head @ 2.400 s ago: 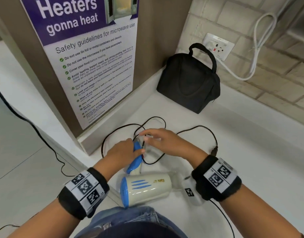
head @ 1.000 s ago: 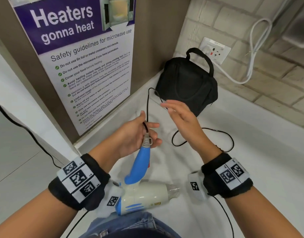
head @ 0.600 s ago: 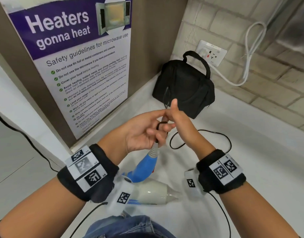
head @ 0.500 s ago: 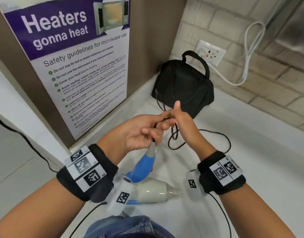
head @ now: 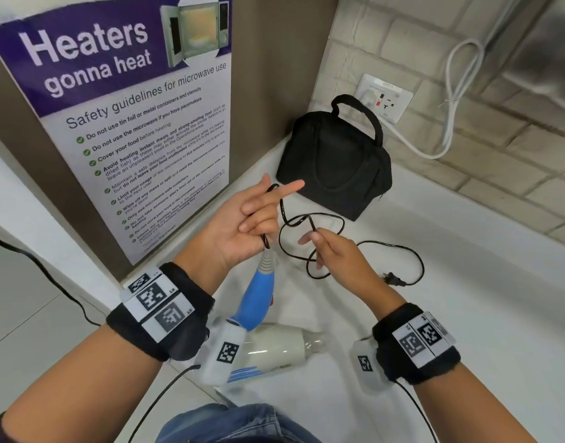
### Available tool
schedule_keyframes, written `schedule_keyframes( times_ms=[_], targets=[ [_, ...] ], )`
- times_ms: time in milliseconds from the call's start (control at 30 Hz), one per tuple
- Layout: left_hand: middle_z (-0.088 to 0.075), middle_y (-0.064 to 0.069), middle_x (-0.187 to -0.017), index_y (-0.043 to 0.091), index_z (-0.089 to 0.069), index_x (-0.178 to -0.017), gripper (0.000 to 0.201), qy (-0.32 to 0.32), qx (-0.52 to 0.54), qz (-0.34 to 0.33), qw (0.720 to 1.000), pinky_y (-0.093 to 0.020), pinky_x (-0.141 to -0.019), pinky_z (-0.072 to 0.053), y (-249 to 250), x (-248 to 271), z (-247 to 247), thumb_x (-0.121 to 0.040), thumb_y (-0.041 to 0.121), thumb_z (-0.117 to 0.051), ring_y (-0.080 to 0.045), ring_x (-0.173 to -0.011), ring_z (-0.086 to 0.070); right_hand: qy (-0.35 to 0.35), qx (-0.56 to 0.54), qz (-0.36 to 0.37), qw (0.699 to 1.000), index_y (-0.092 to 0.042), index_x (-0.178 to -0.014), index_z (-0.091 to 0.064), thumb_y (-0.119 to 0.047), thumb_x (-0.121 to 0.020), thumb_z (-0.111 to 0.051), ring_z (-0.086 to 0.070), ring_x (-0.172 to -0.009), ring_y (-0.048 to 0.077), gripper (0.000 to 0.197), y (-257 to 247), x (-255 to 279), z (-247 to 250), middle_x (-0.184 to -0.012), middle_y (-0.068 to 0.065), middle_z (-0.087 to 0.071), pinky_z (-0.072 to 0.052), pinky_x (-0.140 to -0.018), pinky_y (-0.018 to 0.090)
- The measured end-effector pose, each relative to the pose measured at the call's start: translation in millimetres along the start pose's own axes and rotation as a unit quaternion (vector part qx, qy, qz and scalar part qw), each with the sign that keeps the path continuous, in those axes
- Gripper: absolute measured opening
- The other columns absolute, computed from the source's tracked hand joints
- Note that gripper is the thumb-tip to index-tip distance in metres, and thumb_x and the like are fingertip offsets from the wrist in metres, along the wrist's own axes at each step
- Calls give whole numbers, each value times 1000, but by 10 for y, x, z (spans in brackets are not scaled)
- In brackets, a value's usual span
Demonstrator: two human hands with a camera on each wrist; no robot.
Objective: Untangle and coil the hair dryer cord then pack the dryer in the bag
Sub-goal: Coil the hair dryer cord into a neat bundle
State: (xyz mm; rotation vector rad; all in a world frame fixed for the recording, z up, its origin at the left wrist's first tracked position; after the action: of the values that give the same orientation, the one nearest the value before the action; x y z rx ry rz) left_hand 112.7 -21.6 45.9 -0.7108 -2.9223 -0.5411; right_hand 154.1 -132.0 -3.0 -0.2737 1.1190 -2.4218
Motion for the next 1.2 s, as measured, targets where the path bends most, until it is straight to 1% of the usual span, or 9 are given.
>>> schedule_keyframes(
  times_ms=[233, 367, 567, 767, 900, 967, 1033, 1100, 1200],
  targets=[
    [-58, 5, -71, 3, -60, -109, 24, 13, 18, -22, 1000, -14, -46, -34, 81, -4, -8, -87, 3, -49, -4, -51, -42, -80, 16, -55, 995, -24, -108, -66, -27, -99, -43, -59, -76, -1, 25, 248, 64, -76, -73, -7, -64, -42, -77, 18],
    [-38, 6, -53, 6, -61, -96, 19, 26, -40, 36, 998, -17, -34, -23, -52, -19, -80, -86, 8, -45, -5, -45, -18, -126, 2, -43, 991, -27, -136, -45, -44, -88, -56, -57, -109, 1, 52, -14, 47, -104, -110, -10, -67, -40, -96, 22],
    [-12, 8, -53, 16, -54, -94, 18, 3, -143, 101, 984, -16, -27, -15, -207, -8, -269, -89, 25, -39, -7, -39, -10, -45, -257, 33, 965, -31, -140, -41, -57, -93, -16, -41, -133, 5, 59, -698, -96, 228, -144, -5, -46, -28, -115, 36],
    [-15, 9, -48, 18, -52, -83, 13, 7, -205, 61, 977, -10, -29, -14, -172, -11, -370, -90, 25, -44, -6, -40, -10, -71, -360, 19, 930, -11, -128, -55, -50, -98, -3, -52, -125, 14, 72, -963, -204, 91, -130, 9, -60, -36, -111, 35],
    [-34, 8, -47, 10, -55, -95, 22, -7, -179, -21, 984, -10, -31, -29, -14, -21, -367, -98, 18, -35, -3, -37, -29, -34, -230, -35, 972, -8, -93, -68, -48, -99, -28, -63, -77, 13, 57, -779, -212, 51, -80, 7, -69, -49, -77, 28],
    [-49, 6, -54, 8, -55, -102, 23, 0, -159, -87, 983, -13, -41, -43, 149, 0, -337, -100, 14, -33, -3, -46, -48, -30, -151, -7, 988, -24, -69, -66, -33, -99, -40, -48, -56, 7, 41, -755, -135, 50, -54, -10, -53, -43, -65, 27],
    [-70, -1, -78, 5, -55, -109, 26, 4, -142, -139, 980, -21, -66, -58, 293, 40, -288, -101, 11, -31, -11, -74, -69, -39, -108, 15, 993, -35, -78, -67, -31, -99, -41, -46, -53, -1, 34, -756, -34, 41, -51, -20, -51, -43, -64, 20],
    [-68, -13, -113, 2, -51, -120, 32, -5, -167, -172, 971, -30, -94, -52, 384, 64, -253, -102, 10, -27, -24, -109, -65, -39, -90, 25, 995, -26, -93, -68, -29, -99, -40, -53, -63, -10, 29, -732, 33, 62, -62, -32, -58, -40, -67, 13],
    [-56, -14, -133, 4, -47, -130, 36, 28, -283, -189, 940, -35, -103, -45, 434, 60, -174, -103, 16, -26, -26, -123, -55, -23, -57, 32, 998, -26, -96, -68, -28, -98, -43, -58, -78, -9, 25, -649, 124, 91, -83, -27, -66, -40, -73, 16]
  ],
)
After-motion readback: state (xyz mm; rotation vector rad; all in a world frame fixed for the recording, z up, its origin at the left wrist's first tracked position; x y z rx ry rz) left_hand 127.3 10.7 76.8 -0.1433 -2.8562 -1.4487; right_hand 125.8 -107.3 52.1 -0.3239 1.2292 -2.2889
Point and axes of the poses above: each hand's wrist, its own x-axis away from the middle knuckle, its own z-axis out of the back of the hand, y = z × x, the point moved 10 cm from there along -x, towards the middle knuckle
